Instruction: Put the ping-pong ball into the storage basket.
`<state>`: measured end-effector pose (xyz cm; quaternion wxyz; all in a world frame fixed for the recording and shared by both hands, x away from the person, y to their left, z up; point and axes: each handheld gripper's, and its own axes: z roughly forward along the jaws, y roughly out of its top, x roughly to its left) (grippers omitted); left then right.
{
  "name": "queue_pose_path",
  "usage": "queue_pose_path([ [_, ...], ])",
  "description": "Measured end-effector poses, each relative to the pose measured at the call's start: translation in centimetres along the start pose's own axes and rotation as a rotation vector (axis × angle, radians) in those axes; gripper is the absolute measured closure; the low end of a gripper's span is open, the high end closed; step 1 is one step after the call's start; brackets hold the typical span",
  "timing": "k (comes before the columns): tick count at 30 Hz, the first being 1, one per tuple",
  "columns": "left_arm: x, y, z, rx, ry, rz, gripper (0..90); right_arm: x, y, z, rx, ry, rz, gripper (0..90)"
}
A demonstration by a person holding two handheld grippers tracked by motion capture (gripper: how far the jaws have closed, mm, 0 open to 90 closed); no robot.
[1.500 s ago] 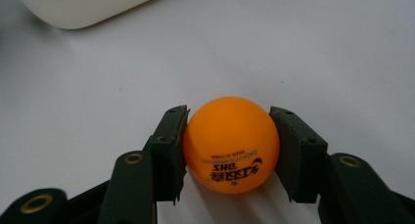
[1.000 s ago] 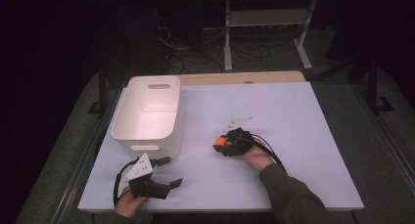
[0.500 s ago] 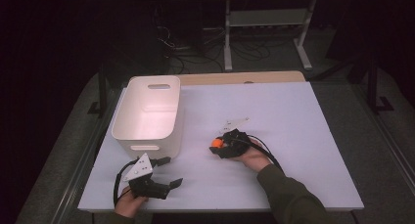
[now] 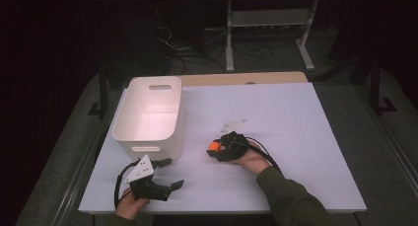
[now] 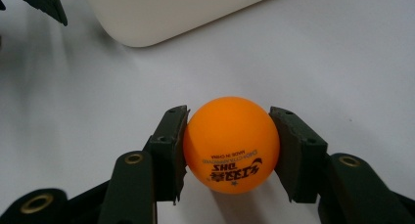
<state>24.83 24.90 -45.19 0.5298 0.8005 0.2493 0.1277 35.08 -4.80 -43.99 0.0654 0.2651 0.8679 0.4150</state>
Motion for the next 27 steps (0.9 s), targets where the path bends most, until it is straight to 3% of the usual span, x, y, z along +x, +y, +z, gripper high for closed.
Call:
queue_pose_path([
  [27, -0.01, 0.01, 0.02, 0.001, 0.001, 0.0, 14.1, 0.86, 0.99, 0.29, 0.004, 0.054, -0.01, 49.7],
])
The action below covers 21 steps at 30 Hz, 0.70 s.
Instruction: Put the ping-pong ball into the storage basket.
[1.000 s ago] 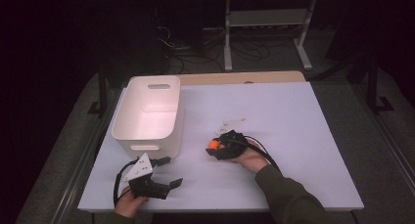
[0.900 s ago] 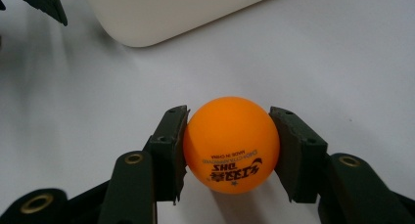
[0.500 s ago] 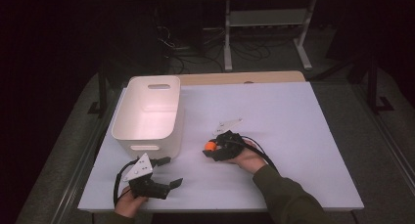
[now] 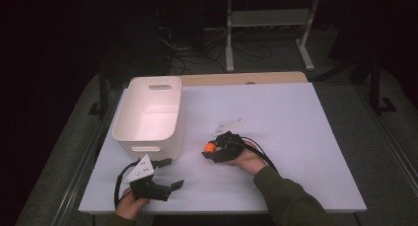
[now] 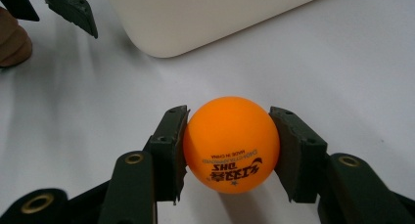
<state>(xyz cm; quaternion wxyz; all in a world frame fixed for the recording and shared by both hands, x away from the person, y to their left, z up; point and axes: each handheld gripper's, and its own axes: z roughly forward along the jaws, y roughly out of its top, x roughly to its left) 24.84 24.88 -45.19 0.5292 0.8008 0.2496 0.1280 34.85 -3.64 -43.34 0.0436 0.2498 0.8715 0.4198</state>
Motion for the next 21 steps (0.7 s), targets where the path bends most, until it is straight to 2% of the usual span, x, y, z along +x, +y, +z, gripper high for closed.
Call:
queue_pose_path([
  [21, 0.1, 0.0, 0.0, 0.001, -0.002, -0.007, 14.1, -0.1, 1.1, -0.8, -0.012, 0.011, -0.005, 49.8],
])
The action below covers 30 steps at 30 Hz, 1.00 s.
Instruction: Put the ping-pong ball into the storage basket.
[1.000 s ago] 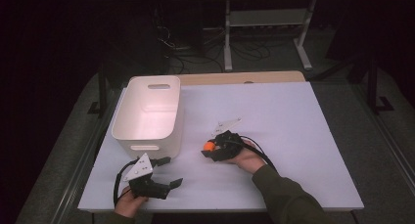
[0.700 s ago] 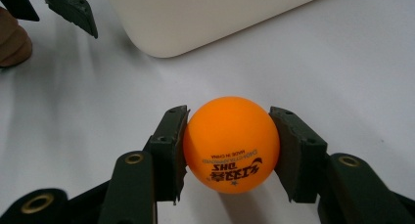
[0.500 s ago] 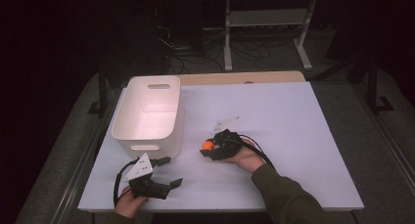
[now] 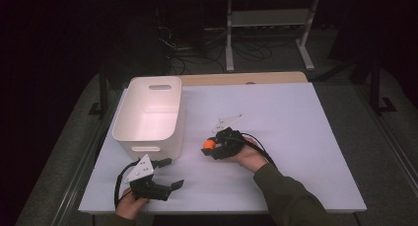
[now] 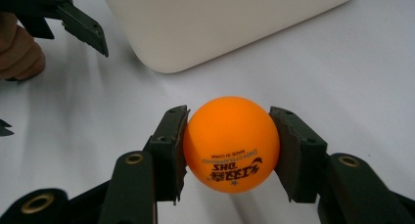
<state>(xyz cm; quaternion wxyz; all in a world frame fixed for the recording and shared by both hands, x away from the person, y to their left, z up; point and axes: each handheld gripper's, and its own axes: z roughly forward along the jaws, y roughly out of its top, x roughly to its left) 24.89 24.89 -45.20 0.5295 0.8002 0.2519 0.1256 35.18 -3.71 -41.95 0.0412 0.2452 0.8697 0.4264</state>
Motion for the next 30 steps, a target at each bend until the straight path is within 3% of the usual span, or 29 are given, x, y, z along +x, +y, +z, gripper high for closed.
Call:
queue_pose_path([
  [30, 0.0, 0.0, 0.0, 0.001, 0.0, 0.0, 14.1, 0.1, 2.4, -1.2, -0.012, 0.007, -0.037, 49.8],
])
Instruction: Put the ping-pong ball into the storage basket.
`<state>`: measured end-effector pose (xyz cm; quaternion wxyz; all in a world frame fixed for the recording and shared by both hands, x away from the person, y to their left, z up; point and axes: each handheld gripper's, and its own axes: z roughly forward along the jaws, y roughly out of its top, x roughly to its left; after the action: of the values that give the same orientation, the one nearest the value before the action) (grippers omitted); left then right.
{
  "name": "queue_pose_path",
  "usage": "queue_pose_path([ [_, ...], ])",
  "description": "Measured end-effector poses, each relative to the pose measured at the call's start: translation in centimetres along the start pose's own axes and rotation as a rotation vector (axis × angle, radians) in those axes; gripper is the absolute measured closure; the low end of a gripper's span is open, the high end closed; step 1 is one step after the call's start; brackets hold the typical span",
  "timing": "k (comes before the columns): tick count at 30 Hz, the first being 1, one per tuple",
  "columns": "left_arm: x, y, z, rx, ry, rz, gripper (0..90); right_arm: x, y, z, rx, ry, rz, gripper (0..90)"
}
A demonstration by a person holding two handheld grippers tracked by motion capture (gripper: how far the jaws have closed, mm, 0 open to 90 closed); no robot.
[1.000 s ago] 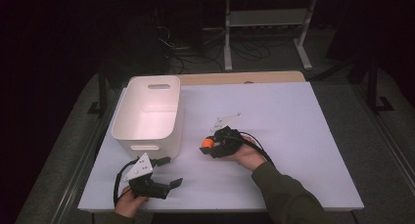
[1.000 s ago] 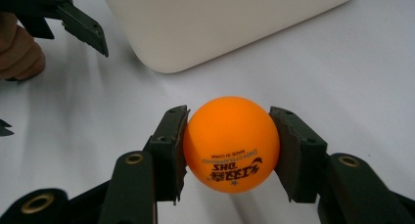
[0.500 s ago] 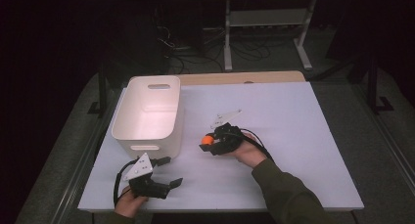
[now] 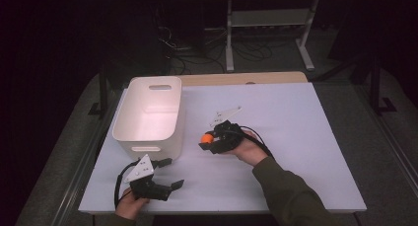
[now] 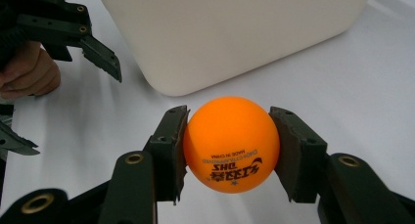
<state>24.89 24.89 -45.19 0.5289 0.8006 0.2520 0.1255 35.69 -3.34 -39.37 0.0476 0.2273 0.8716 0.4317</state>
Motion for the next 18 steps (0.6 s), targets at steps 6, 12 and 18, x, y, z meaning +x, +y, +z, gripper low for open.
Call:
queue_pose_path([
  [6, 0.0, 0.0, 0.0, 0.0, 0.001, 0.002, 14.1, 0.1, 0.7, -0.1, 0.003, 0.008, -0.003, 49.8],
  [12, 0.0, 0.0, 0.0, 0.0, 0.0, 0.003, 14.1, 0.1, 1.2, -0.3, 0.006, 0.011, -0.018, 49.8],
  [18, 0.0, 0.0, 0.0, -0.001, 0.0, 0.004, 14.1, 0.0, 1.8, -0.7, -0.004, 0.014, -0.016, 49.8],
])
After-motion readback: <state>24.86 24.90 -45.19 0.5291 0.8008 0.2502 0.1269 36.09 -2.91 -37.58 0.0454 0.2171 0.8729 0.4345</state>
